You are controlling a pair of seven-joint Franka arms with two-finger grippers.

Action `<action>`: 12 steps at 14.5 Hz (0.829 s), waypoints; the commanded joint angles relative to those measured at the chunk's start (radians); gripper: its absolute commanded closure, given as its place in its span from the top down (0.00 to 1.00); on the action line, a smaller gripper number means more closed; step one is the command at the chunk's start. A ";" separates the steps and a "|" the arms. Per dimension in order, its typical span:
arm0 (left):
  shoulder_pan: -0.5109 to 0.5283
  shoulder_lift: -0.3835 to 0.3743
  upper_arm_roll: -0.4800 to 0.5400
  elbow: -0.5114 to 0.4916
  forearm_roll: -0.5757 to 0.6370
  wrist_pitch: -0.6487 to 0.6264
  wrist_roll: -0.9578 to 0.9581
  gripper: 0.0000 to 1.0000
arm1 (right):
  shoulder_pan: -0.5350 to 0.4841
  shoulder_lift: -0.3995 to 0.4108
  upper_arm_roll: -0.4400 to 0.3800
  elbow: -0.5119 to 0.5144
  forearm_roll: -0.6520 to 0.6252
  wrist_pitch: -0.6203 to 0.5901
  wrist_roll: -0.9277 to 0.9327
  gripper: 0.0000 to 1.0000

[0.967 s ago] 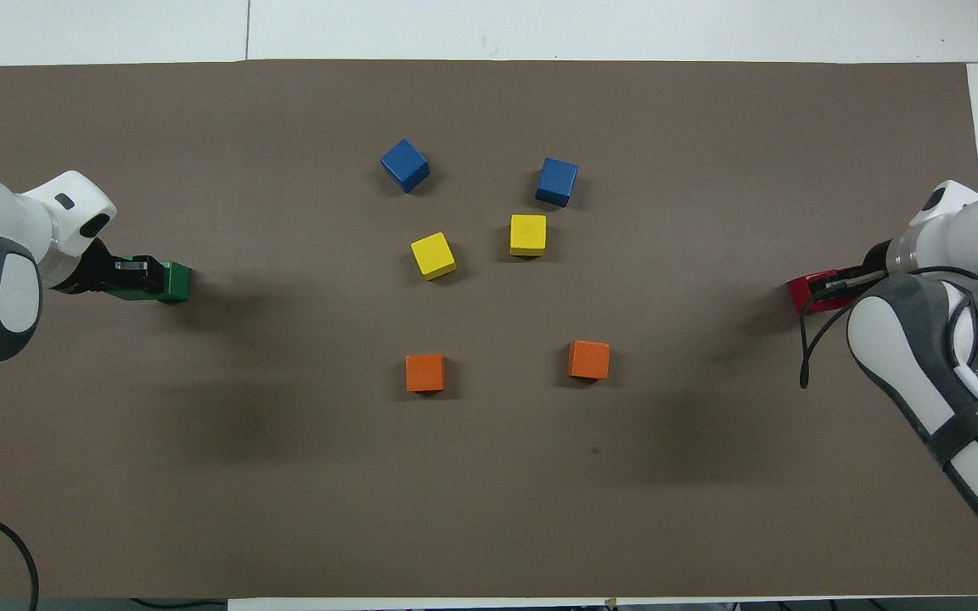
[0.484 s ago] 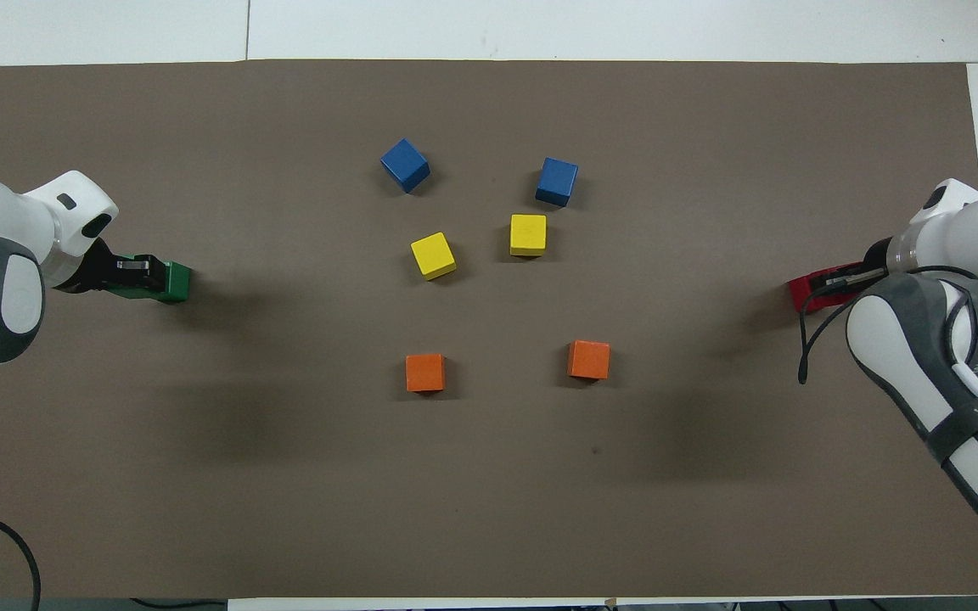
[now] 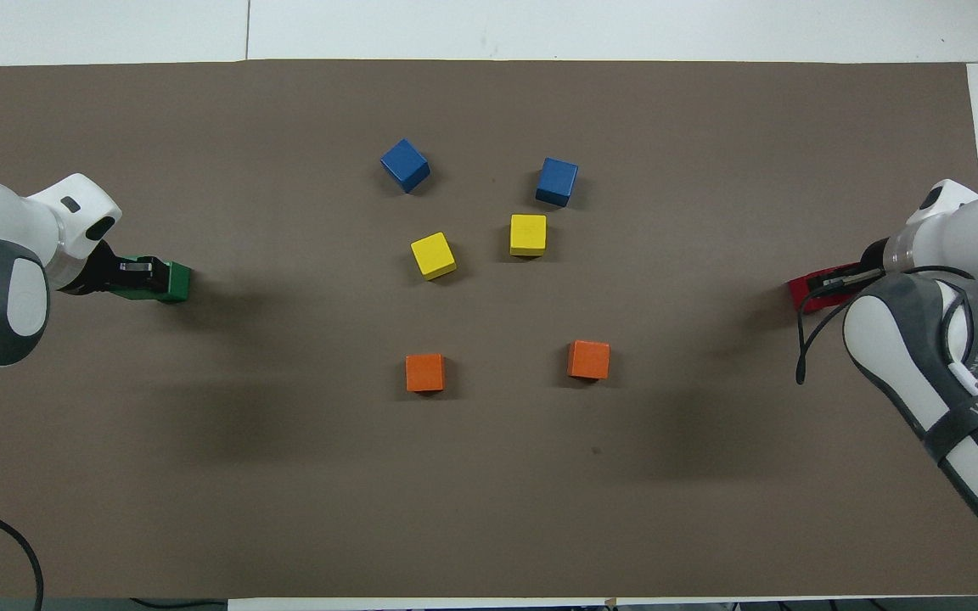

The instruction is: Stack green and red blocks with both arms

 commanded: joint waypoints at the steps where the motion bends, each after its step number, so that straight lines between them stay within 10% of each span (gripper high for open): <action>1: -0.005 -0.016 0.003 -0.030 -0.011 0.034 -0.002 0.00 | -0.011 0.008 0.011 -0.010 0.007 0.026 -0.001 0.00; 6: -0.005 -0.010 0.003 -0.032 -0.011 0.037 -0.004 0.00 | -0.011 0.008 0.011 -0.008 0.007 0.026 0.001 0.00; 7: -0.006 -0.007 0.003 -0.032 -0.011 0.037 -0.004 0.18 | -0.009 0.010 0.011 -0.005 0.007 0.026 0.006 0.00; 9: -0.008 -0.005 0.003 -0.044 -0.011 0.054 -0.009 1.00 | -0.008 0.011 0.011 -0.004 0.007 0.026 0.021 0.59; 10: -0.012 -0.007 0.003 -0.044 -0.011 0.055 -0.006 1.00 | -0.008 0.011 0.011 -0.002 0.007 0.025 0.021 0.84; 12: -0.012 -0.007 0.003 -0.044 -0.011 0.051 -0.004 1.00 | -0.009 0.011 0.011 0.000 0.007 0.025 0.021 1.00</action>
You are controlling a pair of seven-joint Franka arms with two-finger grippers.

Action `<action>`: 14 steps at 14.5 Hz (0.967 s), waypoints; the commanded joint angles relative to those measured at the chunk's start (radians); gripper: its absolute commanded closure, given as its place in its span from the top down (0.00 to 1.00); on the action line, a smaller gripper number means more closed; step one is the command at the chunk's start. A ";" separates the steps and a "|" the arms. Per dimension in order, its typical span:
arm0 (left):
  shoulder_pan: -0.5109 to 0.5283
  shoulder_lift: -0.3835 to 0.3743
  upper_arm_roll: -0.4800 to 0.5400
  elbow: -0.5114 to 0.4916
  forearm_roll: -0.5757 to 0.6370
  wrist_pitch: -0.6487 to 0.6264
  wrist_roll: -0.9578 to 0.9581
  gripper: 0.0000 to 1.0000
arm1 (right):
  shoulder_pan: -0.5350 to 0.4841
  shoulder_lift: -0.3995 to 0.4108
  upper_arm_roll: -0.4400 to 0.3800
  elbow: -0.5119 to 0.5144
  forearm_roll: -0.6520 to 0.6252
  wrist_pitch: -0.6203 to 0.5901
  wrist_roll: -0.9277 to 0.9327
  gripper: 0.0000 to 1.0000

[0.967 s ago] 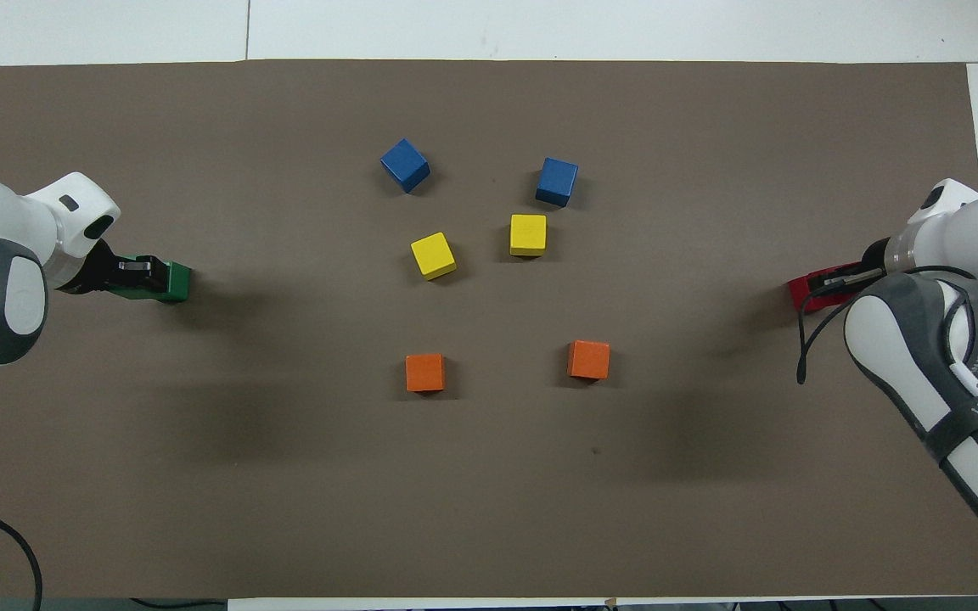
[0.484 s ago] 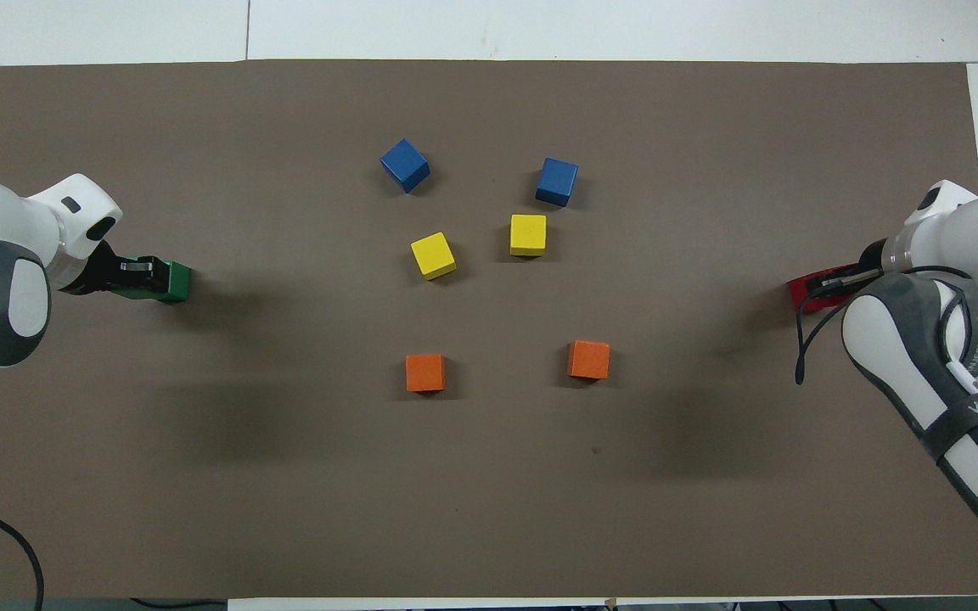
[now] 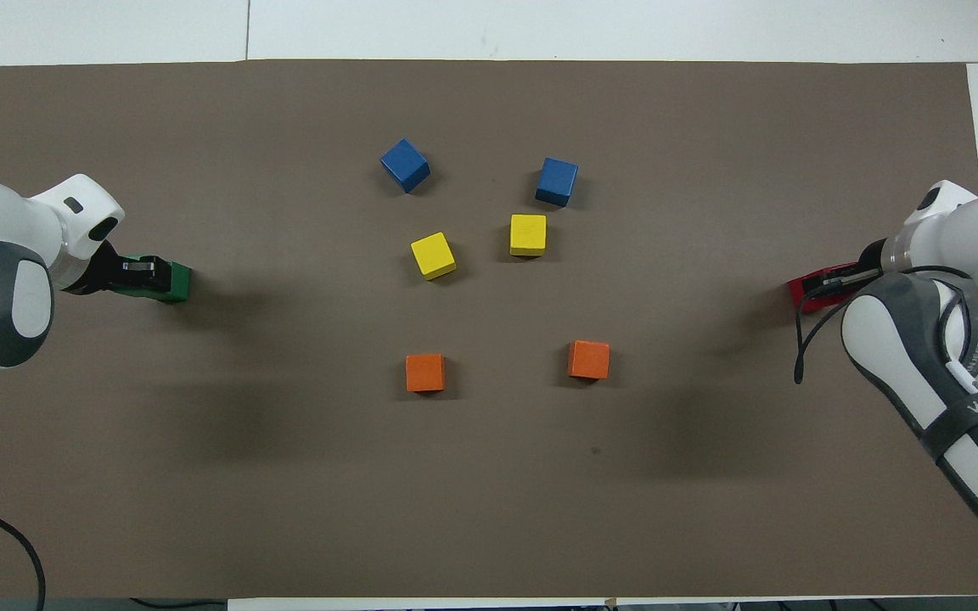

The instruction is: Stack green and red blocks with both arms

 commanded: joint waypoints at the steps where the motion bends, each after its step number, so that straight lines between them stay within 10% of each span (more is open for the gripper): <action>1: -0.010 -0.007 0.005 -0.033 -0.010 0.029 -0.004 1.00 | -0.009 0.007 0.010 -0.001 0.006 0.023 0.016 1.00; 14: 0.018 -0.187 0.007 0.131 -0.002 -0.337 0.002 1.00 | 0.060 -0.124 0.027 0.192 0.006 -0.238 0.189 1.00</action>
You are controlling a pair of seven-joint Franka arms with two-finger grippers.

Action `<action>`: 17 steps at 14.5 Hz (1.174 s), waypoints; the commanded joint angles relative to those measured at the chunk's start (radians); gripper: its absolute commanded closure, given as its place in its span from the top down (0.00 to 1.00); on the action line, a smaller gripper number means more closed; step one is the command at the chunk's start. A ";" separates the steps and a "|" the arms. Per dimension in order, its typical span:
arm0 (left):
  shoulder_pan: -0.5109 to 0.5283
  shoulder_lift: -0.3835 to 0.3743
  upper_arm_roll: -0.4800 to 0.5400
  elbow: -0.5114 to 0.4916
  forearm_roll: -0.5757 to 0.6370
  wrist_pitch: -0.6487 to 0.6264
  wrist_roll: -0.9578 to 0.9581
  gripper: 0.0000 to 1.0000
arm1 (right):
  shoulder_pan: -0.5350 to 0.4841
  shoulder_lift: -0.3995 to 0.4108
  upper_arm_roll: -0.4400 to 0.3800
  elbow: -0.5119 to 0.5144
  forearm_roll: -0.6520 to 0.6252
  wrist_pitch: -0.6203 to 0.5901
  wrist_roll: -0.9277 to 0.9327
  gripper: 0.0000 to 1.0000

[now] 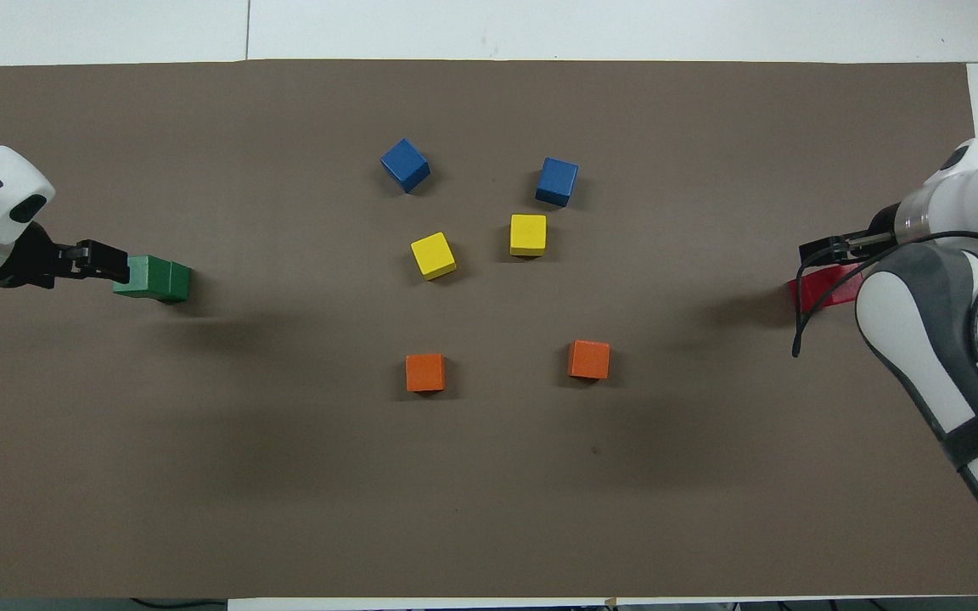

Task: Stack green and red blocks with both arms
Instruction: 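Open both grippers and draw them back from the blocks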

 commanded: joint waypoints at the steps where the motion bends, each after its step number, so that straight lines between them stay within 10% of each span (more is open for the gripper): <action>1: -0.002 -0.072 -0.005 0.015 -0.002 -0.103 0.001 1.00 | 0.006 -0.077 0.009 0.068 0.006 -0.114 0.044 1.00; 11: -0.172 -0.021 0.099 0.290 -0.012 -0.405 -0.012 1.00 | 0.003 -0.174 0.018 0.249 0.007 -0.445 0.046 1.00; 17: -0.175 -0.075 0.107 0.195 -0.007 -0.332 0.001 1.00 | 0.061 -0.171 -0.046 0.311 0.012 -0.574 0.063 1.00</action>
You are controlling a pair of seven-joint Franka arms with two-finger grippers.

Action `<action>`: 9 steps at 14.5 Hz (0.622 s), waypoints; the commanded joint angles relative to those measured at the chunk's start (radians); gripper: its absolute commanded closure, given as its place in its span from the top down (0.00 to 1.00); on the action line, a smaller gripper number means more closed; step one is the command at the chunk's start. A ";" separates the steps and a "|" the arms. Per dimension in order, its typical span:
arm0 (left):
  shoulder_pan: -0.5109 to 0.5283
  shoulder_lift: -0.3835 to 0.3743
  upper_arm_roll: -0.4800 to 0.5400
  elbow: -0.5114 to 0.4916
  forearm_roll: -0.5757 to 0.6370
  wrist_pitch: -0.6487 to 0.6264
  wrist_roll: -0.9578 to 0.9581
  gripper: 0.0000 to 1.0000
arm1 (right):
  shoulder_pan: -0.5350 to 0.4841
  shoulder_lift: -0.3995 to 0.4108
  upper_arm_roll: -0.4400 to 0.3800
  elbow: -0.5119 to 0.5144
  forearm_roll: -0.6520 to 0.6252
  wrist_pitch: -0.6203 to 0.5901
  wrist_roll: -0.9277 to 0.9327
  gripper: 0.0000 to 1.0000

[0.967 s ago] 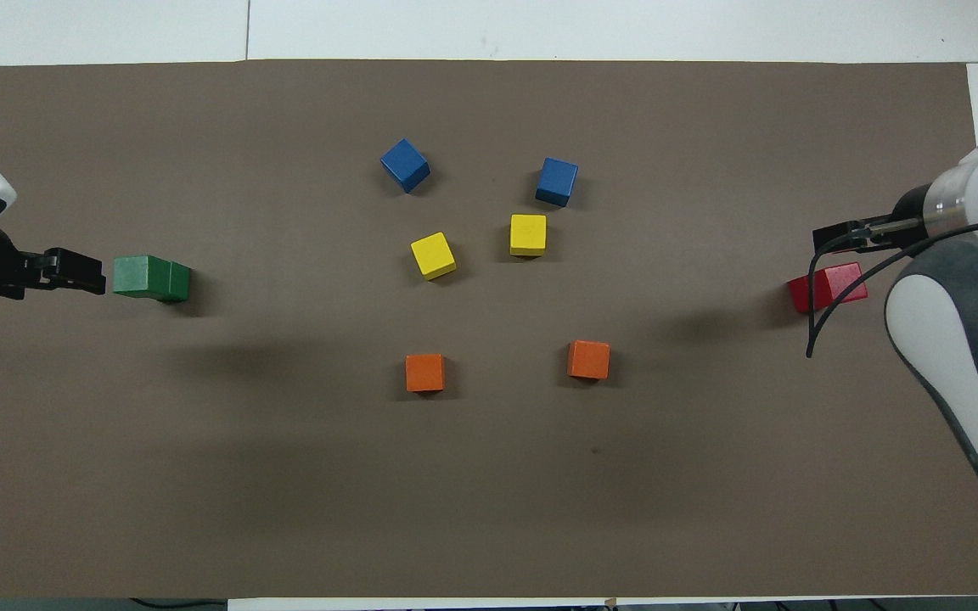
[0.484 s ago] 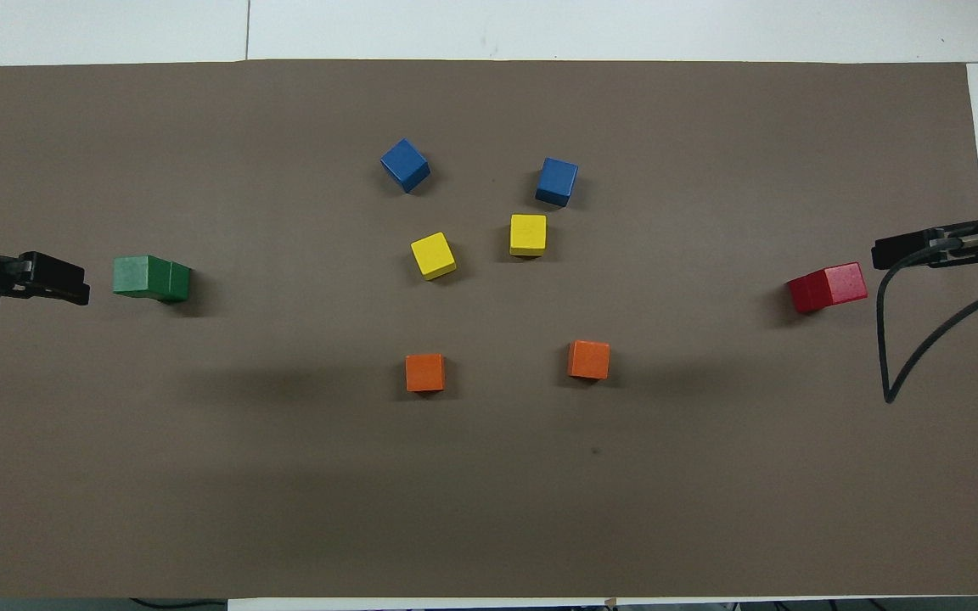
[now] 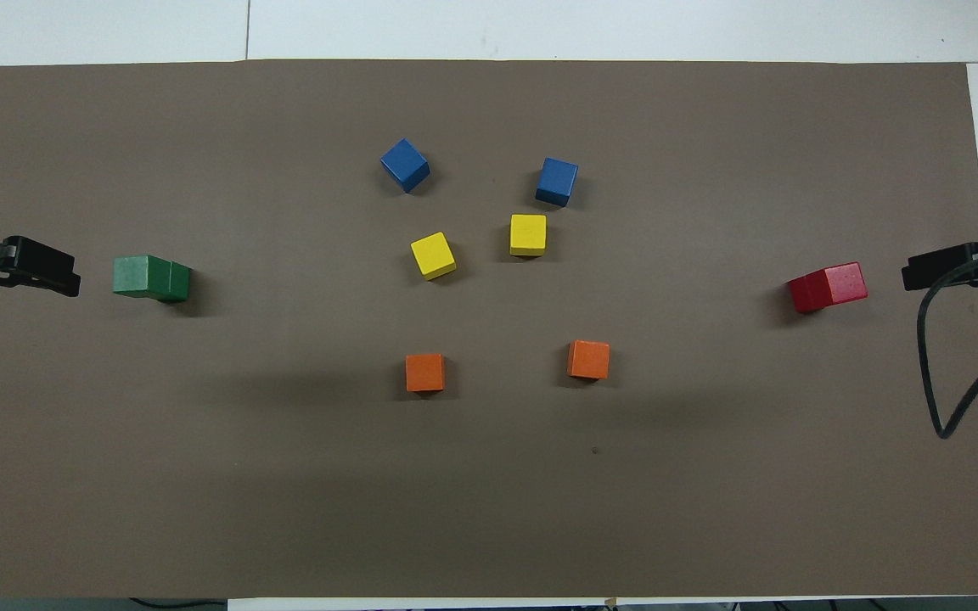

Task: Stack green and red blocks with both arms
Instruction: 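Open both grippers and draw them back from the blocks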

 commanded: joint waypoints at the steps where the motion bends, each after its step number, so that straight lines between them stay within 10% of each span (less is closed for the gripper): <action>1: -0.021 -0.027 0.016 -0.062 -0.006 0.044 -0.003 1.00 | 0.026 0.011 -0.038 0.029 0.010 -0.036 0.029 1.00; 9: -0.052 -0.084 0.018 -0.117 -0.007 0.056 -0.010 1.00 | 0.020 0.005 -0.039 0.043 0.007 -0.078 0.031 1.00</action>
